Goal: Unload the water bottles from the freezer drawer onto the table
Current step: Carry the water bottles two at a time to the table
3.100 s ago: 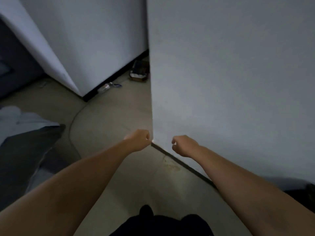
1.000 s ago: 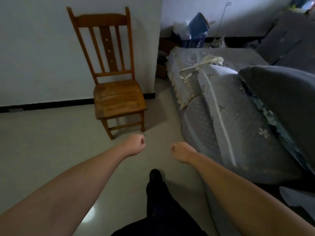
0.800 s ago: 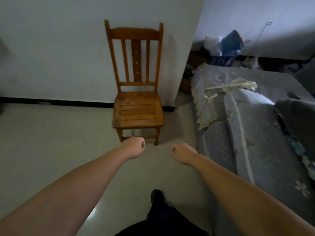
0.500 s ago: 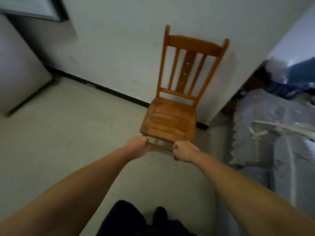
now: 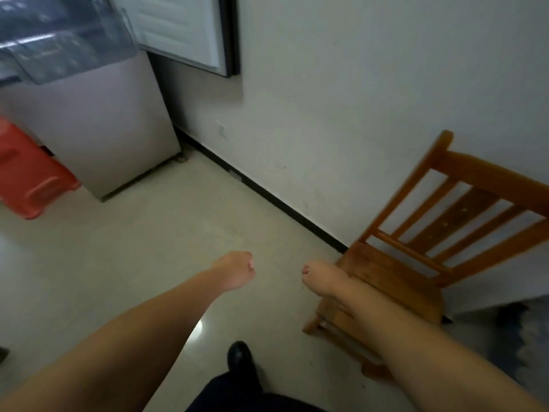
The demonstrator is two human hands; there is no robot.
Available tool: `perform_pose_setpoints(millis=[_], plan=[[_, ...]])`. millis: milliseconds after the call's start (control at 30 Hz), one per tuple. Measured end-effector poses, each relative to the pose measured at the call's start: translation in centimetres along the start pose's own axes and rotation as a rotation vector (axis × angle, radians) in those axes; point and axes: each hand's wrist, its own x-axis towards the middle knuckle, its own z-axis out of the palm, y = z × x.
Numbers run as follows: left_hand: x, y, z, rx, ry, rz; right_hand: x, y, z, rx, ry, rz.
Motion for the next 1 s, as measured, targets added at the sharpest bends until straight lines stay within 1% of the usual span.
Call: perform_pose_setpoints(millis=[100,200,233,367,500,600,633,733,867,1000], plan=[[3.4,-3.2,-4.9,-0.031,0.046,-0.028,4.5,-4.3,-3.2,-0.055,0.031,-0.078],[6.2,-6.3,-8.2,-0.095,0.081,-0.084,9.3,-8.6,-6.0,-0.077,0.020,-0.119],[6.2,-6.3,-8.4,-0.101,0.070,-0.080,9.8,-8.9,-6.2,-0.087,0.019,-0.120],[8.8,-9.8,-11.1,-0.168,0.104,-0.122,15.3,-12.5,-8.6,-0.136,-0.036,-0.182],[13.0,-13.8,-15.0,-0.199,0.117,-0.215,21.8,-16.5,-12.1,-0.172,-0.077,-0.228],[16.6,-15.9,-18.9,-0.205,0.162,-0.278,26.3,-19.5,-15.6,-0.208,-0.074,-0.277],[18.6,-16.5,-21.1,-0.212,0.198,-0.297,28.4,-21.0,-17.8,-0.225,-0.062,-0.295],[22.2,-17.2,-26.3,-0.214,0.275,-0.315,32.7,-24.2,-22.6,-0.248,-0.043,-0.310],[26.7,-18.3,-33.5,-0.255,0.416,-0.330,39.1,-29.4,-29.3,-0.287,-0.018,-0.404],[29.3,-20.5,-37.0,-0.310,0.417,-0.381,44.0,-34.0,-32.3,-0.364,-0.020,-0.482]])
